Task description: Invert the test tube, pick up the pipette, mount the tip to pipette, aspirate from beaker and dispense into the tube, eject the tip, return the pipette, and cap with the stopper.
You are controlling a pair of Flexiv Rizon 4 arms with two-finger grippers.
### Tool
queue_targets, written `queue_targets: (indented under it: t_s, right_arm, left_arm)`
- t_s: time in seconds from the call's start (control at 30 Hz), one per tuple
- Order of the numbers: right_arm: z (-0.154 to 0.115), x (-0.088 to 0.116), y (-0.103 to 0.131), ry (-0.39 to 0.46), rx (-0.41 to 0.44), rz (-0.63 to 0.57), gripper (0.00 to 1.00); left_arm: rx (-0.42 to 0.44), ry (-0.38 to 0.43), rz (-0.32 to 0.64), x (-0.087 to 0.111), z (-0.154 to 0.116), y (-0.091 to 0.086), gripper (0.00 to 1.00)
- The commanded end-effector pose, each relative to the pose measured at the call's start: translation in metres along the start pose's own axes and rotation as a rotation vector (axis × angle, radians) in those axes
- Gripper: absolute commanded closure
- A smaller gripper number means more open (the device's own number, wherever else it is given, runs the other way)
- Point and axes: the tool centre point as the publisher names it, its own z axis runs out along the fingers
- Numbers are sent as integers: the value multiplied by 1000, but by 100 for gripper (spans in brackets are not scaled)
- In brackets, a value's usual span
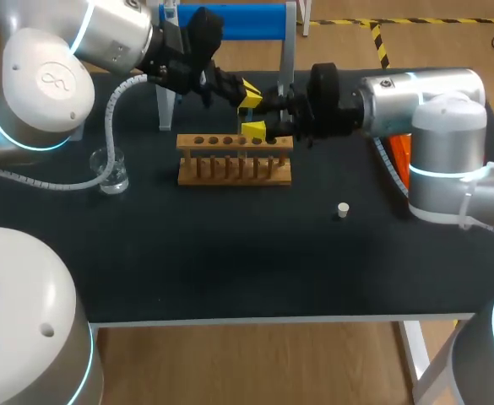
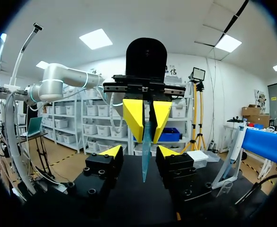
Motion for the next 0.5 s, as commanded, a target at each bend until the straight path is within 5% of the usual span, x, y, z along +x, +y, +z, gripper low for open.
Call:
queue_targets:
  t_s: [0.03,0.13,0.2,0.3,0.5]
  right_arm:
    - [0,0,1,2,2,-1,60]
    - [0,0,1,3,1,-2,67]
    - [0,1,1,4,1,-2,85]
    - [-1,2,1,3,1,-2,99]
    - [-3,3,1,2,-1,-6,100]
  left_arm:
    - [-4,1,-1,0,-1,-1,100]
    - [-4,1,-1,0,-1,-1,100]
    - [-4,1,-1,0,-1,-1,100]
    - [-4,1,-1,0,-1,-1,100]
    - [-4,1,-1,0,-1,-1,100]
